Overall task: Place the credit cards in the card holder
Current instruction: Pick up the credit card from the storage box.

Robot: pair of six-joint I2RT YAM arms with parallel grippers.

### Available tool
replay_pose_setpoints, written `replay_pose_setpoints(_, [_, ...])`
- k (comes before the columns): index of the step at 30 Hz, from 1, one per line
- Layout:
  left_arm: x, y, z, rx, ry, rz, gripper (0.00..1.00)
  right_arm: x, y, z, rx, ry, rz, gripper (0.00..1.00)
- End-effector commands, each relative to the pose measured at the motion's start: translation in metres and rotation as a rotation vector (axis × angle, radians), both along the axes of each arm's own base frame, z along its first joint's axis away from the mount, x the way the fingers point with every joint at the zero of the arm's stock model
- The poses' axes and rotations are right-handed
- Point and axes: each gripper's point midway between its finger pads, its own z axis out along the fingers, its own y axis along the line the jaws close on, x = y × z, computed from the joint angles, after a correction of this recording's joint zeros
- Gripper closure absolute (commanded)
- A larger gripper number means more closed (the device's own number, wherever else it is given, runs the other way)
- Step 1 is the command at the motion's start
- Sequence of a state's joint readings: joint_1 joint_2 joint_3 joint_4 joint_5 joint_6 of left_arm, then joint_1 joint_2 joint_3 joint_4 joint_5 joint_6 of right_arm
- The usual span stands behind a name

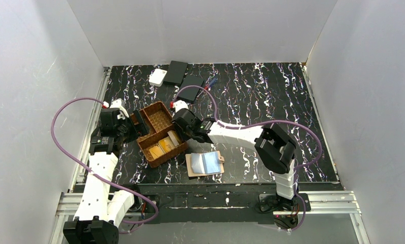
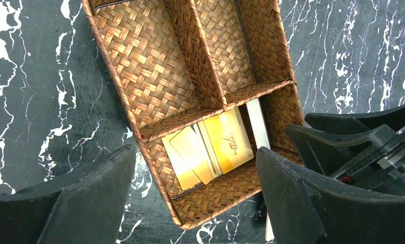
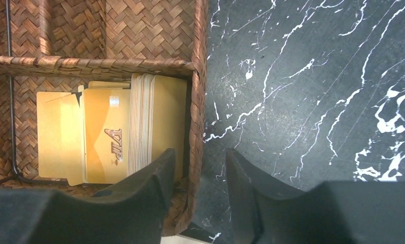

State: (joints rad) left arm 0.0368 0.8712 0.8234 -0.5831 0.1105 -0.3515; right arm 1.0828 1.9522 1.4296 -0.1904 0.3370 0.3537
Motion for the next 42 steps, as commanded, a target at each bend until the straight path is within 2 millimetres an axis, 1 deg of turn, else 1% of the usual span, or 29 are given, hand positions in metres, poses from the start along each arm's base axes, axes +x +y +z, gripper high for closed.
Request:
replay_pose_setpoints(1, [-0.002, -0.002, -0.005, -0.004, 0.009, -0.008, 0.13, 0.003, 0.009, 0.058, 0.047, -0.070, 0.021, 0.46])
replay_pose_setpoints(5, [-0.001, 0.001, -0.004, 0.004, 0.004, 0.010, 0.13, -0.011, 0.020, 0.074, 0.043, -0.104, 0.062, 0.33])
replay_pose_setpoints(7, [-0.001, 0.004, -0.004, 0.011, 0.005, 0.029, 0.12, -0.020, 0.030, 0.075, 0.065, -0.084, 0.096, 0.29])
replay_pose_setpoints(9, [-0.001, 0.007, -0.004, 0.017, 0.007, 0.047, 0.12, -0.026, 0.041, 0.074, 0.098, -0.049, 0.122, 0.28])
replay_pose_setpoints(12, [-0.001, 0.011, -0.004, 0.028, 0.010, 0.066, 0.11, -0.030, 0.054, 0.069, 0.135, -0.012, 0.136, 0.28])
replay_pose_setpoints(15, [-0.003, 0.014, -0.004, 0.039, 0.008, 0.079, 0.11, -0.029, 0.061, 0.061, 0.138, 0.006, 0.128, 0.32])
replay_pose_setpoints(18, [-0.003, 0.014, -0.003, 0.040, 0.004, 0.080, 0.11, -0.027, 0.063, 0.051, 0.127, 0.014, 0.118, 0.35])
replay_pose_setpoints(20, [-0.003, 0.014, -0.003, 0.040, 0.005, 0.080, 0.11, -0.026, 0.064, 0.042, 0.112, 0.019, 0.114, 0.36])
replay_pose_setpoints(24, [-0.003, 0.014, -0.002, 0.041, 0.003, 0.080, 0.11, -0.023, 0.066, 0.030, 0.089, 0.021, 0.104, 0.36])
replay_pose_setpoints(29, [-0.004, 0.014, -0.001, 0.039, -0.003, 0.078, 0.11, -0.016, 0.062, 0.017, 0.051, 0.007, 0.076, 0.33])
replay_pose_setpoints(33, [-0.003, 0.013, 0.000, 0.036, -0.005, 0.074, 0.11, -0.015, 0.064, 0.005, 0.022, 0.016, 0.078, 0.31])
replay_pose_setpoints(37, [-0.003, 0.013, 0.000, 0.036, -0.007, 0.074, 0.11, -0.015, 0.066, -0.004, 0.017, 0.025, 0.078, 0.30])
replay_pose_setpoints(42, [-0.003, 0.012, 0.000, 0.034, -0.005, 0.072, 0.11, -0.016, 0.072, -0.009, 0.031, 0.044, 0.078, 0.32])
